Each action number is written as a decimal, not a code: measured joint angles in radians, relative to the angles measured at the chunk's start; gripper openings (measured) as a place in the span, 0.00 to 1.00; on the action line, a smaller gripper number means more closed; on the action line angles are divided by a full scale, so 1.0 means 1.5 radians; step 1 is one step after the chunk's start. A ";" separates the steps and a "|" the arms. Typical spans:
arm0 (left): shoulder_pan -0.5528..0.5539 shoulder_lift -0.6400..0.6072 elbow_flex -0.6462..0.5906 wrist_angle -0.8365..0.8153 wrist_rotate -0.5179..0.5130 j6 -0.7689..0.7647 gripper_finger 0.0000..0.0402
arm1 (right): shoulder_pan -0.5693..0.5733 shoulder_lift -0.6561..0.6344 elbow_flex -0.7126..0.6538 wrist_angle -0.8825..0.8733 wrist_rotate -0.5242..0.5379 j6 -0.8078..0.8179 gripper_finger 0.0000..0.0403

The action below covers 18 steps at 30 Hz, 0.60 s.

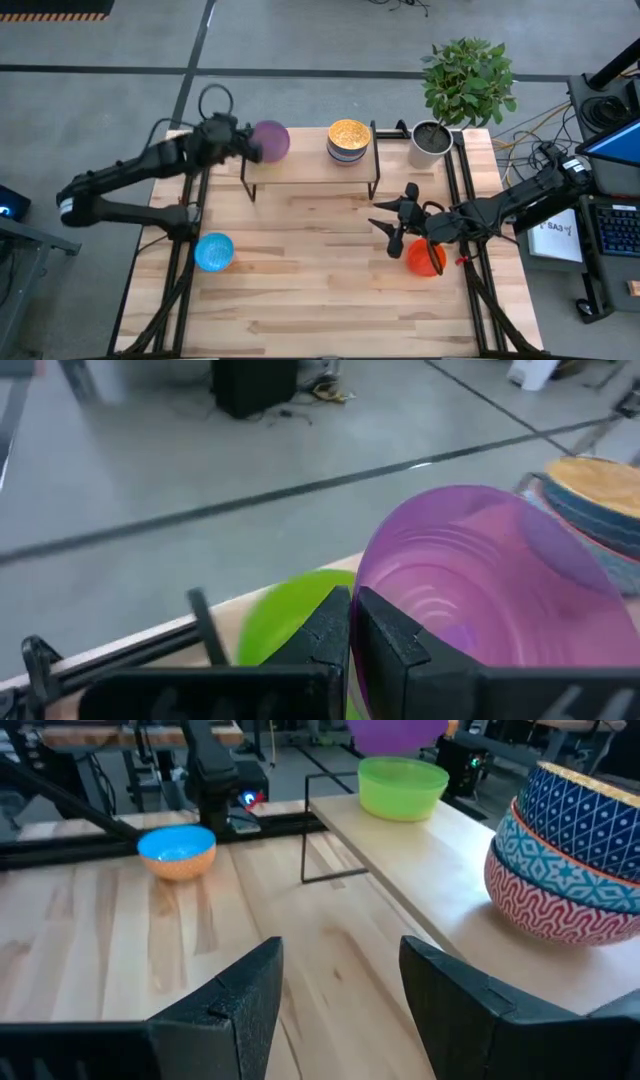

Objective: Place and stack bowls onto a shelf
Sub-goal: Stack the violet bowl on the top of the green bowl on the shelf

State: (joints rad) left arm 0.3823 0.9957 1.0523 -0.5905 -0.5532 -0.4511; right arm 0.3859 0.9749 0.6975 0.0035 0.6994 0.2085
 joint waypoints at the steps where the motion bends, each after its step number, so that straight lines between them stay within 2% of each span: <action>1: 0.030 0.000 0.000 0.002 0.025 0.002 0.00 | 0.000 0.000 0.000 -0.005 0.000 0.000 0.48; 4: 0.101 0.004 0.000 0.001 0.095 0.017 0.00 | 0.000 0.003 0.000 -0.005 0.000 0.000 0.48; 7: 0.142 0.012 0.000 -0.015 0.116 0.024 0.00 | 0.000 0.003 0.000 -0.007 0.000 -0.001 0.48; 18: 0.157 0.033 0.000 -0.041 0.119 0.028 0.00 | 0.000 0.003 0.000 -0.017 0.000 0.000 0.48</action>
State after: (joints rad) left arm 0.6182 1.0450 1.0519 -0.6517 -0.3744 -0.4088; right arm 0.3859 0.9798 0.6975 -0.0223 0.6994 0.2081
